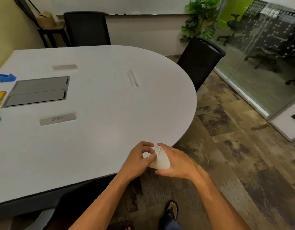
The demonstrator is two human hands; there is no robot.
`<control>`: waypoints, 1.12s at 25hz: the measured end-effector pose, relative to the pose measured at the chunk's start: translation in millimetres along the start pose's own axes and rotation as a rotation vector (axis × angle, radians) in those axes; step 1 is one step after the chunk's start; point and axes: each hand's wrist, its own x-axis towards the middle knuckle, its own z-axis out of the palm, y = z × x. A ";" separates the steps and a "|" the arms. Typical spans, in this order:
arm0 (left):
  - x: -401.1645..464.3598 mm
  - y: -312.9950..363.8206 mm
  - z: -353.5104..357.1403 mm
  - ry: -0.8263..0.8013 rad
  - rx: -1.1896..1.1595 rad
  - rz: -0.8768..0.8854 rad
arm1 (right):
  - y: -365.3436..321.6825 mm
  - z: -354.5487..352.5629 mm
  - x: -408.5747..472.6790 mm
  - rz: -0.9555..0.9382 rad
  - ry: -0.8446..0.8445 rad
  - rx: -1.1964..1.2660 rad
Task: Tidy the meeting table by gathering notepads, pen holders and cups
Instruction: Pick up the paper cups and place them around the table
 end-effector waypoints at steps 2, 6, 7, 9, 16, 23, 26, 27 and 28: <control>25.8 3.9 7.6 0.124 -0.006 -0.030 | 29.2 -13.7 23.4 -0.029 -0.026 -0.001; 69.3 18.3 2.1 0.357 -0.037 -0.050 | 80.8 -49.4 59.9 -0.070 -0.058 0.017; 76.9 23.6 0.4 0.386 -0.033 -0.056 | 91.9 -59.6 67.9 -0.077 -0.065 0.027; 86.3 30.3 0.7 0.445 -0.035 -0.067 | 107.6 -75.5 84.2 -0.106 -0.078 0.042; 94.1 17.7 -14.0 0.706 -0.120 -0.157 | 124.4 -82.3 149.4 -0.130 -0.159 0.255; 99.7 -25.5 -46.2 0.758 0.017 -0.244 | 99.4 -70.1 234.5 -0.131 -0.131 0.405; 109.5 -50.7 -63.7 0.774 0.054 -0.285 | 71.7 -56.0 285.4 -0.183 -0.164 0.402; 112.2 -58.7 -71.2 0.782 0.056 -0.298 | 58.8 -49.2 303.2 -0.197 -0.182 0.396; 114.6 -65.7 -77.6 0.788 0.060 -0.316 | 46.6 -42.6 319.0 -0.215 -0.198 0.391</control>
